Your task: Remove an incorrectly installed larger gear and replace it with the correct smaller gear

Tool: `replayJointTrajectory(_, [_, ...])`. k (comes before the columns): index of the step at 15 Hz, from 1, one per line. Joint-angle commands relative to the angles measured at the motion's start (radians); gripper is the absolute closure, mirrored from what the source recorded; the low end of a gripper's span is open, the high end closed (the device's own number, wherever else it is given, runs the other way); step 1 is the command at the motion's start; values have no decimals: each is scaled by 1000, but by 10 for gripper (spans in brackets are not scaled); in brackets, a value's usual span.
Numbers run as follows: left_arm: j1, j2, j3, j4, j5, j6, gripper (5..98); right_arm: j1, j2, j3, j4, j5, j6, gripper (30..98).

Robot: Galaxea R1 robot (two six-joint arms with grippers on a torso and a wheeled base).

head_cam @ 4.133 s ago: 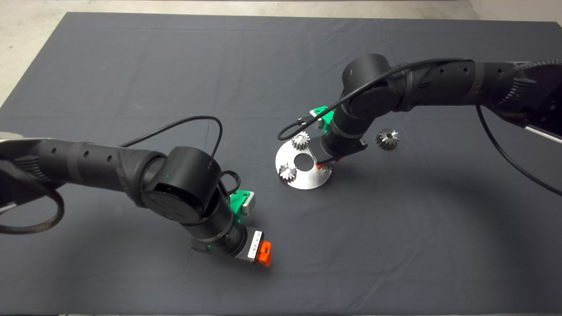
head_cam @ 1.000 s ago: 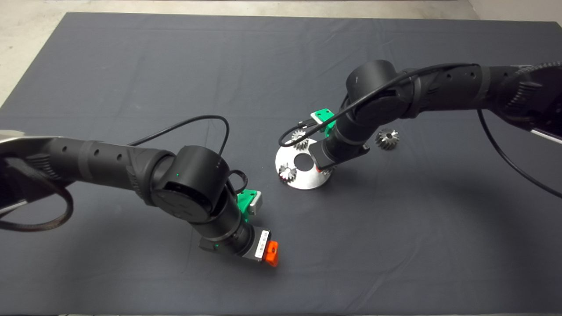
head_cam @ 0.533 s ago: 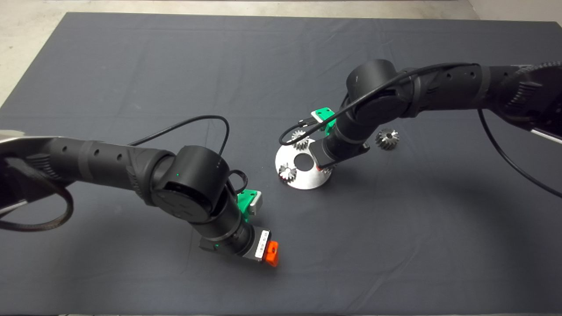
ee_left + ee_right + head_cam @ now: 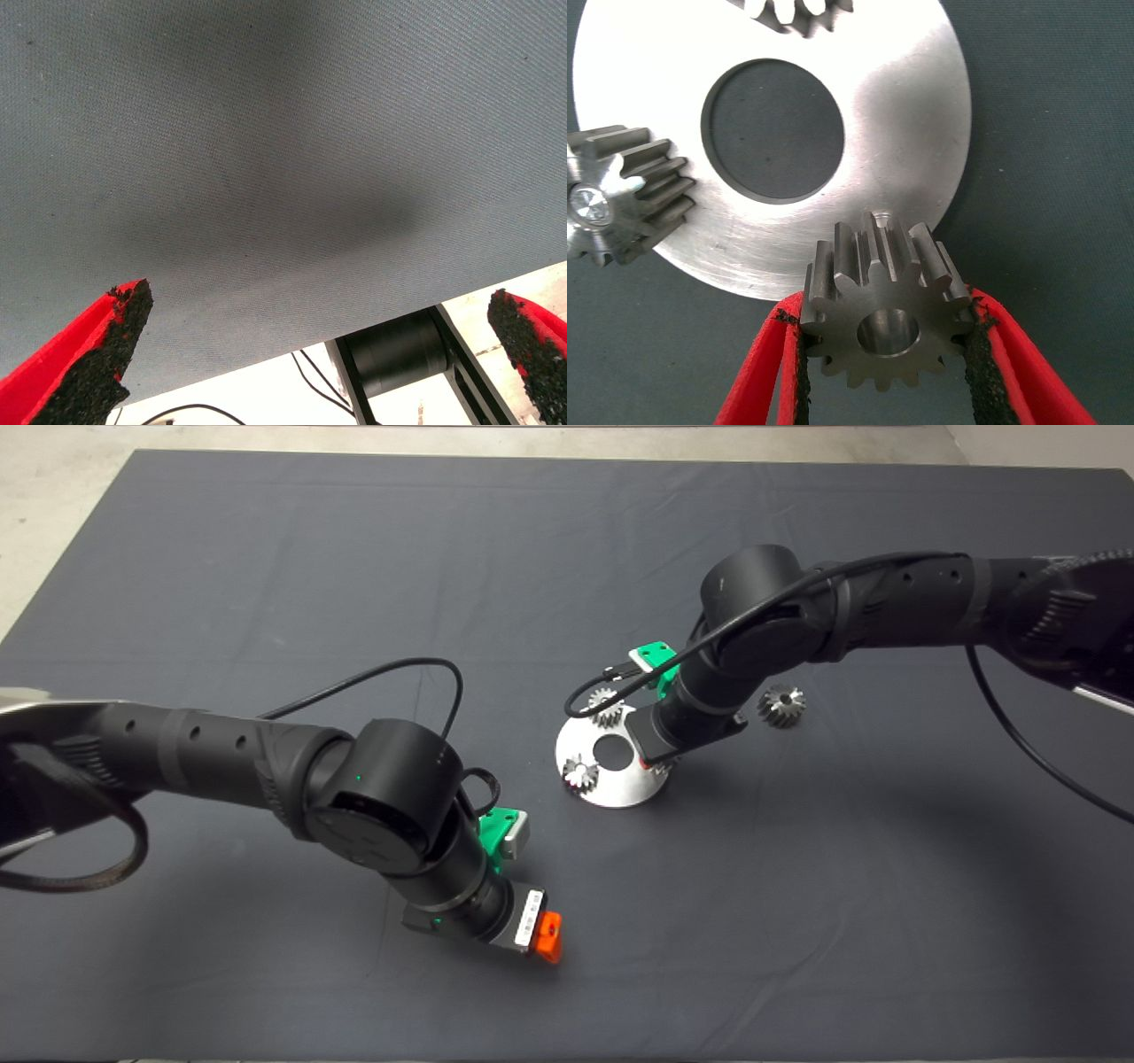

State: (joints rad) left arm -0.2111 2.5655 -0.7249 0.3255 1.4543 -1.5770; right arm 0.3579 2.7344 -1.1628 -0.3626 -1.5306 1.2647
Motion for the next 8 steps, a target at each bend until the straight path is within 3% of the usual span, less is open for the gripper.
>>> replayJointTrajectory(1, [-19,0,5,4,-3,-3,59,29,-38,11,-29,-91,-5,934])
replayJointTrajectory(8, [-19,-1,1,6,-2,0,59,26,-20,11,-30,-89,-10,933])
